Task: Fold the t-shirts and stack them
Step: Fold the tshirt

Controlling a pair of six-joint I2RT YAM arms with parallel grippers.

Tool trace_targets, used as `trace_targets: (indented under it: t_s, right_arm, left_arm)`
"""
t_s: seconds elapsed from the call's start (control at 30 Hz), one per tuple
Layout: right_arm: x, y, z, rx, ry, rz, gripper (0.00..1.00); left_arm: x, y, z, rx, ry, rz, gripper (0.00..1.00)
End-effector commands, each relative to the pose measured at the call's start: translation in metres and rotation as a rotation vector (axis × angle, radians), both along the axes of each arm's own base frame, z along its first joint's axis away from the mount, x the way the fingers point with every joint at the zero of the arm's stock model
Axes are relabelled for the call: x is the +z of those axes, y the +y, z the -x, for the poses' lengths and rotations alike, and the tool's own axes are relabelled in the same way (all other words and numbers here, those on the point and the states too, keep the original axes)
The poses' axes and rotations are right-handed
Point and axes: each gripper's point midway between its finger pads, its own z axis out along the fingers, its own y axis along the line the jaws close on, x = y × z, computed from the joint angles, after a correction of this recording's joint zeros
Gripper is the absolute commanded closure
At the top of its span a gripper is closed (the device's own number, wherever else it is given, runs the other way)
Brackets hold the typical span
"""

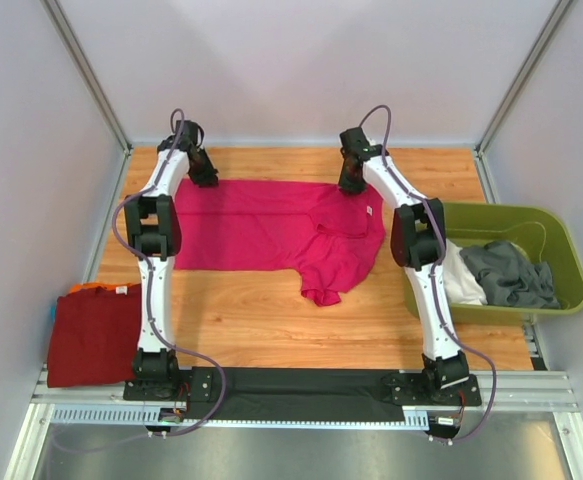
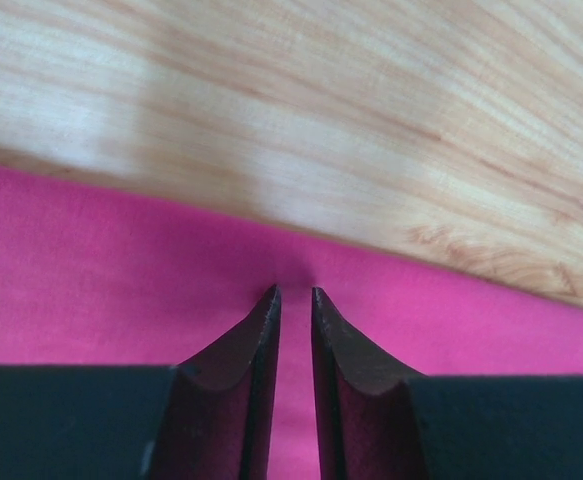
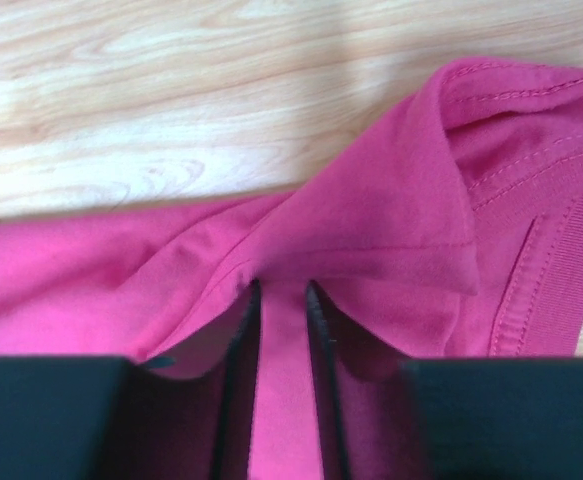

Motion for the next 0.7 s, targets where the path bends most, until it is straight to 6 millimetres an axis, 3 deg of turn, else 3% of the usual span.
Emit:
trace_targets:
  t_s: [0.0,0.03,0.07,0.1,0.13,0.17,0.2,0.27,0.3,0.37,0.4,0.43,0.47,0.5,0.53,0.57,0.6,0.63,0.67]
  right_arm:
    - [0.074,0.004,-0.01,0.062,-0.128,-0.056,0.71]
    - [0.092,0.007,-0.012,0.076,-0.165,-0.071,0.69]
    - [0.125,0.01,-0.012,0.101,-0.224,-0.083,0.65]
    - [0.143,0.013,-0.011,0.122,-0.257,-0.095,0.59]
    - [0.177,0.015,-0.007,0.137,-0.322,-0.107,0.55]
    - [0.191,0.019,-0.003,0.163,-0.35,-0.102,0.52]
    - [0.205,0.023,0.002,0.177,-0.375,-0.103,0.46]
    - [0.234,0.027,0.02,0.2,-0.424,-0.096,0.41]
    - [0.238,0.029,0.028,0.208,-0.429,-0.098,0.35]
    - [0.247,0.031,0.052,0.218,-0.425,-0.103,0.31]
    - [0.25,0.032,0.061,0.214,-0.421,-0.11,0.25]
    - [0.268,0.03,0.074,0.211,-0.451,-0.124,0.21]
    - [0.265,0.033,0.085,0.216,-0.441,-0.132,0.16]
    - [0.243,0.033,0.098,0.221,-0.389,-0.129,0.06]
    - [0.256,0.037,0.112,0.223,-0.416,-0.165,0.0]
    - [0.252,0.037,0.121,0.222,-0.407,-0.17,0.0]
    - [0.226,0.036,0.135,0.228,-0.347,-0.168,0.0]
    - [0.237,0.037,0.147,0.217,-0.376,-0.201,0.0]
    - [0.233,0.038,0.155,0.218,-0.365,-0.217,0.0]
  left_arm:
    - [0.067,0.002,-0.004,-0.037,-0.137,-0.001,0.73]
    - [0.082,0.002,-0.004,-0.045,-0.165,-0.005,0.73]
    - [0.097,0.002,-0.003,-0.051,-0.187,-0.01,0.72]
    - [0.129,0.002,0.001,-0.059,-0.238,-0.017,0.69]
    - [0.145,0.002,0.004,-0.074,-0.265,-0.024,0.68]
    - [0.16,0.003,0.009,-0.078,-0.284,-0.032,0.65]
    - [0.187,0.004,0.021,-0.08,-0.326,-0.039,0.57]
    - [0.208,0.009,0.035,-0.073,-0.358,-0.066,0.48]
    - [0.224,0.01,0.052,-0.064,-0.374,-0.073,0.42]
    - [0.235,0.016,0.071,-0.043,-0.377,-0.094,0.4]
    - [0.241,0.017,0.094,-0.033,-0.372,-0.097,0.39]
    - [0.241,0.02,0.105,-0.017,-0.366,-0.107,0.38]
    - [0.242,0.021,0.117,0.002,-0.362,-0.102,0.38]
    - [0.241,0.023,0.139,0.016,-0.36,-0.102,0.37]
    - [0.239,0.026,0.149,0.058,-0.36,-0.1,0.37]
    - [0.235,0.028,0.162,0.063,-0.349,-0.106,0.36]
    - [0.228,0.027,0.183,0.074,-0.337,-0.094,0.35]
    - [0.224,0.026,0.194,0.079,-0.324,-0.085,0.35]
    - [0.219,0.025,0.205,0.084,-0.308,-0.078,0.35]
